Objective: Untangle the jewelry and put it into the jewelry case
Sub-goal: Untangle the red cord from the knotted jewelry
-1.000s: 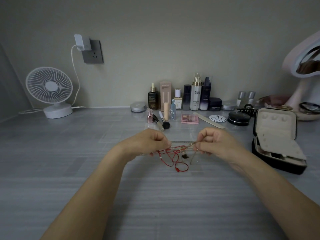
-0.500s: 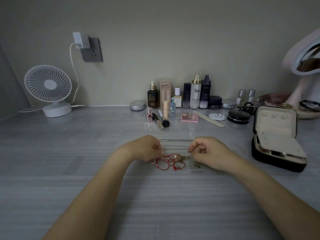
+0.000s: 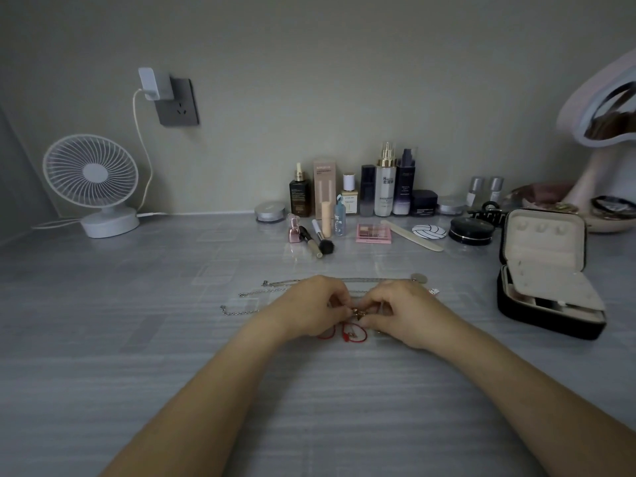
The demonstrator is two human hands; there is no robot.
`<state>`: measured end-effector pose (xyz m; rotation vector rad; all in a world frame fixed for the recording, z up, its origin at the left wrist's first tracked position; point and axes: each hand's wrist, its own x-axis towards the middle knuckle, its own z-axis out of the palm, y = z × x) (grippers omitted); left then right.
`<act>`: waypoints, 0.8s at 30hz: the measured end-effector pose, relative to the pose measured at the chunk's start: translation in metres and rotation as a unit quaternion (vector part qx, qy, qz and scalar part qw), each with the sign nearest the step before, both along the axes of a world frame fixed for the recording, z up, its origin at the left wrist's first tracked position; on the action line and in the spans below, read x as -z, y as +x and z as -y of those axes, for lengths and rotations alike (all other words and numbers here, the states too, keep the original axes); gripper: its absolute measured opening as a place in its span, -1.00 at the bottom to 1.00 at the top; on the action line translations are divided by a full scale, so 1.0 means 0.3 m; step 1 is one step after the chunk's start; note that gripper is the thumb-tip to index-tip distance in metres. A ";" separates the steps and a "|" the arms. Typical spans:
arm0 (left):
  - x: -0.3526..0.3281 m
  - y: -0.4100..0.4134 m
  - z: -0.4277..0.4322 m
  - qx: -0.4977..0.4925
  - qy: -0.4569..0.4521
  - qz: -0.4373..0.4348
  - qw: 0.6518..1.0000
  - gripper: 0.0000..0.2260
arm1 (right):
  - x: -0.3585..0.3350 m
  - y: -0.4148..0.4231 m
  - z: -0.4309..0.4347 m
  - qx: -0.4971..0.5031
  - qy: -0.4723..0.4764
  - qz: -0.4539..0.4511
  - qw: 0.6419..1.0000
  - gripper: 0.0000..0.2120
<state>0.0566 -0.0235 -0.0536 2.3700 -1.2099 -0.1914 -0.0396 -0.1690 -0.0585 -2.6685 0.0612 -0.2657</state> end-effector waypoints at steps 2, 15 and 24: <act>-0.004 0.003 -0.003 -0.005 -0.013 -0.017 1.000 -0.87 | -0.007 -0.005 0.002 0.009 -0.021 0.014 1.000 -0.83; -0.069 0.021 -0.045 -0.043 -0.133 -0.193 0.971 -0.78 | -0.082 -0.035 0.014 0.038 0.306 0.020 0.951 -0.87; -0.067 0.010 -0.037 -0.018 -0.142 -0.234 0.962 -0.77 | -0.043 -0.037 0.011 -0.022 0.114 -0.055 0.992 -0.93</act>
